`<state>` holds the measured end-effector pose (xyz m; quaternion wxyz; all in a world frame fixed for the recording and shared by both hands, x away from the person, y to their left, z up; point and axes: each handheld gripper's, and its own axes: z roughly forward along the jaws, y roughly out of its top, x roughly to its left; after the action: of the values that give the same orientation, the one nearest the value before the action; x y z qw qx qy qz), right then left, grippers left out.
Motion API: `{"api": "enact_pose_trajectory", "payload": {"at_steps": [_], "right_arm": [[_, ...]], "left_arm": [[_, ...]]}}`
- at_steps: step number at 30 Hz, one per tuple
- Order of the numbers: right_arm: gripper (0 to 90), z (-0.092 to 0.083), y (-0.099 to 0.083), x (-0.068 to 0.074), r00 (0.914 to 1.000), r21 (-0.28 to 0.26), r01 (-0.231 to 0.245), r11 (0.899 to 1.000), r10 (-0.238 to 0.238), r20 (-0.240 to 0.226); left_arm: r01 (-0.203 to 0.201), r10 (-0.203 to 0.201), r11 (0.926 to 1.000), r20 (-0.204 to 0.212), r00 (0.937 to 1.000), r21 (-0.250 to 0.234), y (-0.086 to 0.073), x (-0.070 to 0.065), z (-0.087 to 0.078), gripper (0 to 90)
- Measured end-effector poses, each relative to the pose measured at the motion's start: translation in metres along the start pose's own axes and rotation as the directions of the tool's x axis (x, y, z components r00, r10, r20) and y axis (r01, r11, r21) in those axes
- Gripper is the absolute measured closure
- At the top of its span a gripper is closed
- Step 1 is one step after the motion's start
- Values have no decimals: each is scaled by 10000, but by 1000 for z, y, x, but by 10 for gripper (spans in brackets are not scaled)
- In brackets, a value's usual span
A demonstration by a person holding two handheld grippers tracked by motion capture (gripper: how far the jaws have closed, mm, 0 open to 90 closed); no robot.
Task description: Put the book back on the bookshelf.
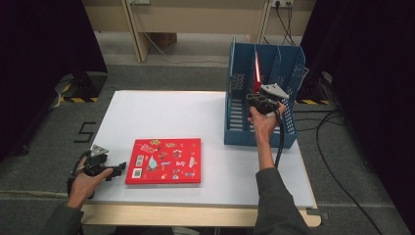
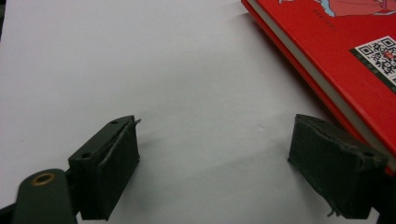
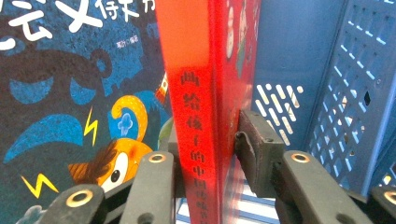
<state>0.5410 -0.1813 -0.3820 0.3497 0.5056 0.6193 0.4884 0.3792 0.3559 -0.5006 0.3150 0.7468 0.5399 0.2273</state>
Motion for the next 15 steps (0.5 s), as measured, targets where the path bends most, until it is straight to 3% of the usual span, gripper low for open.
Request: {"api": "enact_pose_trajectory", "payload": {"at_steps": [5,15], "right_arm": [[671,-1,0,0,10000,-4,-20,10000,20,8],[542,-7,-5,-1,9994,-26,-316,9995,315,-151]], "left_arm": [[-10,10,10000,21,10000,-7,0,0,0,145],[-243,243,9997,30,9997,73,3,-1,-1,152]]}}
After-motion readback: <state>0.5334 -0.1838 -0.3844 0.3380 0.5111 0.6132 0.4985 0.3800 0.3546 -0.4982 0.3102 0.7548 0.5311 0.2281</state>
